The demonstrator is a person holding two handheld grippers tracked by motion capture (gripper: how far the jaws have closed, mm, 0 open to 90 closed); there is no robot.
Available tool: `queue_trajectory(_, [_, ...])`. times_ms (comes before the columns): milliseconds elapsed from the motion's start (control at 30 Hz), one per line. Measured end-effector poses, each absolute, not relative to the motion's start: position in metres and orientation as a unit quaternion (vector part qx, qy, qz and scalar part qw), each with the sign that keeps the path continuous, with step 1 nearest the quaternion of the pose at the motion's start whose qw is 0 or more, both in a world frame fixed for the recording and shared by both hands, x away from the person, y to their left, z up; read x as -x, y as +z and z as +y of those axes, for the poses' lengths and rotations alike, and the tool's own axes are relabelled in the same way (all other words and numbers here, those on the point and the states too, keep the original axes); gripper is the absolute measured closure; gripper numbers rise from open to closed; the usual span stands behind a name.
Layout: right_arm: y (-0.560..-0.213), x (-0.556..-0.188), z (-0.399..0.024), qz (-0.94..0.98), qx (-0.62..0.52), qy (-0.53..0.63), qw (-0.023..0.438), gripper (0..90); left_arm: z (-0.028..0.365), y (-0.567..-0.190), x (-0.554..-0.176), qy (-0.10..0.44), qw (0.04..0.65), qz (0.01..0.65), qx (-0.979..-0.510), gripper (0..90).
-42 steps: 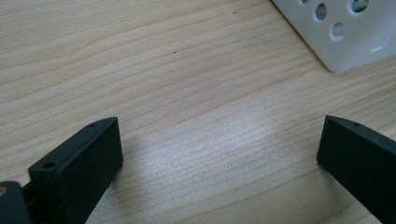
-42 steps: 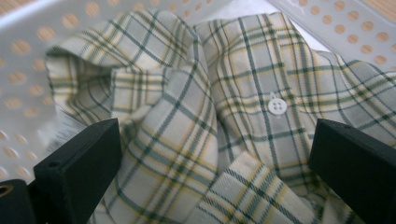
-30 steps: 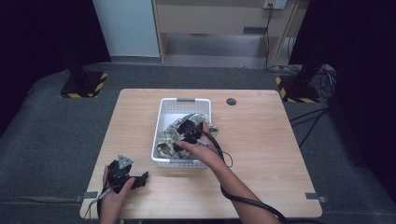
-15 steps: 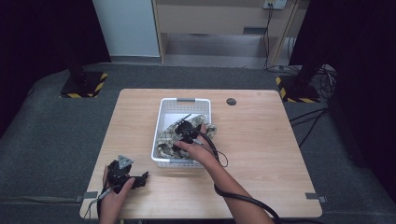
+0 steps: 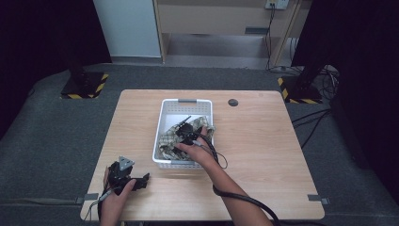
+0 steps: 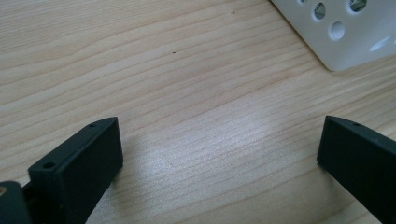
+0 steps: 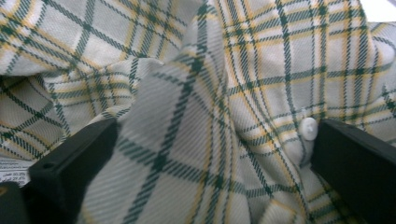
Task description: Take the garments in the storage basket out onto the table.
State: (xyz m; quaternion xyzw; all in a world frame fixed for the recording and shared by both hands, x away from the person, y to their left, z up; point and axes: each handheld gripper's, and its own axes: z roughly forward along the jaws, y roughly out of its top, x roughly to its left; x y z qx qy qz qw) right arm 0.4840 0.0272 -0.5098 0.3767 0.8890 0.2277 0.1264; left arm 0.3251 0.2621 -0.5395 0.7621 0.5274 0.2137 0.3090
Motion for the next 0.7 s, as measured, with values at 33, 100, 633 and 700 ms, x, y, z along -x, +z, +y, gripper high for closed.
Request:
queue_trajectory(33, [-0.510, -0.484, 0.027, 0.889, -0.377, 0.229, 0.126, 4.4, 0.262, -0.540, -0.325, 0.214, 0.309, 0.527, -0.762, 0.0])
queue_trajectory(100, [-0.509, -0.484, 0.026, 0.887, -0.378, 0.233, 0.123, 8.7, 0.262, -0.539, -0.325, 0.214, 0.309, 0.527, -0.762, 0.0])
queue_trajectory(633, [-0.499, -0.485, 0.021, 0.884, -0.382, 0.245, 0.108, 63.5, 0.262, -0.539, -0.325, 0.214, 0.309, 0.527, -0.762, 0.0])
queue_trajectory(700, [-0.499, -0.485, 0.021, 0.886, -0.379, 0.245, 0.109, 66.6, 0.262, -0.539, -0.325, 0.213, 0.309, 0.527, -0.763, 0.0])
